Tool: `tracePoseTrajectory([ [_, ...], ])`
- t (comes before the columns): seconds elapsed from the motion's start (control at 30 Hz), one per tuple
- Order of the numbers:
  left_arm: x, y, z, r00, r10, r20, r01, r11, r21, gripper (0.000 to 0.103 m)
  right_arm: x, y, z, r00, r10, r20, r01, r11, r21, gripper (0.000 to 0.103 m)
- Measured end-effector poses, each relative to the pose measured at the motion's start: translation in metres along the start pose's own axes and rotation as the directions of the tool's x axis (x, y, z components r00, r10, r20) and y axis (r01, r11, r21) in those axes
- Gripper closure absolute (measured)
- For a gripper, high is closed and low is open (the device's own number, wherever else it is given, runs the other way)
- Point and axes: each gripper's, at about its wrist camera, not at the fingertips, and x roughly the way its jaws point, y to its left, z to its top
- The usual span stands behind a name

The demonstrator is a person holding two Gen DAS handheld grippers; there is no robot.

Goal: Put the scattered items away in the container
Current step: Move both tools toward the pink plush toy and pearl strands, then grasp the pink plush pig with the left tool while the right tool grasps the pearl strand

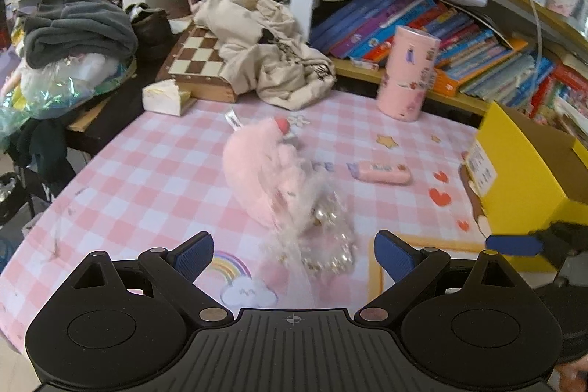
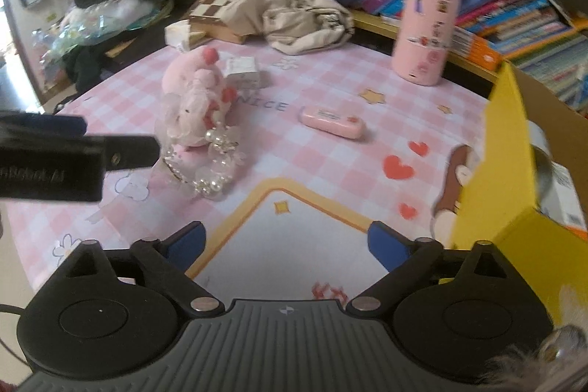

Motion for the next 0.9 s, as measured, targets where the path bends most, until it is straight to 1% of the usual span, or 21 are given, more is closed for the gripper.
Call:
tracePoseTrajectory([
  [0.07,0.003,0.003,0.005,1.000,0.015,0.004,-0.015,1.000,-0.012,0.007,0.010,0.000,0.005,1.000,0.025,-0.005,-0.025,1.000,-0.003,0.020],
  [0.23,0.007,0.010,0.012,0.999,0.047,0.014,-0.047,0.998,-0.033,0.007,0.034,0.004,0.024,0.996,0.088,0.000,-0.088,0.996,0.002,0.031],
  [0.3,0.008,0.012,0.012,0.998,0.060,0.008,-0.059,0.998,-0.037,0.007,0.043,0.008,0.031,0.994,0.110,0.003,-0.110,0.994,-0.005,0.036],
  [0.37,0.010,0.015,0.013,0.998,0.070,-0.001,-0.070,0.997,-0.039,0.007,0.054,0.012,0.037,0.992,0.127,0.000,-0.127,0.992,-0.013,0.043],
  [0.4,0.011,0.016,0.014,0.997,0.074,-0.005,-0.074,0.997,-0.039,0.007,0.059,0.014,0.041,0.991,0.135,-0.003,-0.135,0.991,-0.015,0.045],
  [0.5,0.013,0.016,0.017,0.997,0.082,-0.008,-0.082,0.996,-0.031,0.007,0.075,0.018,0.048,0.989,0.150,-0.017,-0.150,0.988,-0.020,0.050],
  [0.57,0.016,0.015,0.021,0.997,0.082,-0.004,-0.082,0.996,-0.023,0.007,0.083,0.019,0.050,0.986,0.161,-0.033,-0.162,0.986,-0.025,0.059],
  [0.63,0.019,0.014,0.025,0.997,0.080,0.001,-0.080,0.997,-0.017,0.007,0.088,0.019,0.050,0.984,0.172,-0.049,-0.173,0.984,-0.033,0.064],
  [0.67,0.022,0.013,0.027,0.997,0.079,0.002,-0.079,0.997,-0.016,0.007,0.089,0.018,0.049,0.984,0.173,-0.047,-0.175,0.984,-0.042,0.069],
  [0.73,0.028,0.011,0.031,0.997,0.075,0.000,-0.075,0.997,-0.017,0.007,0.089,0.016,0.048,0.984,0.175,-0.045,-0.178,0.982,-0.059,0.074],
  [0.83,0.039,0.005,0.036,0.998,0.066,-0.005,-0.066,0.998,-0.008,0.007,0.087,0.011,0.046,0.984,0.172,-0.046,-0.175,0.981,-0.077,0.079],
  [0.9,0.046,0.001,0.040,0.998,0.066,-0.008,-0.066,0.998,0.006,0.007,0.083,0.007,0.042,0.987,0.155,-0.044,-0.159,0.983,-0.093,0.080],
])
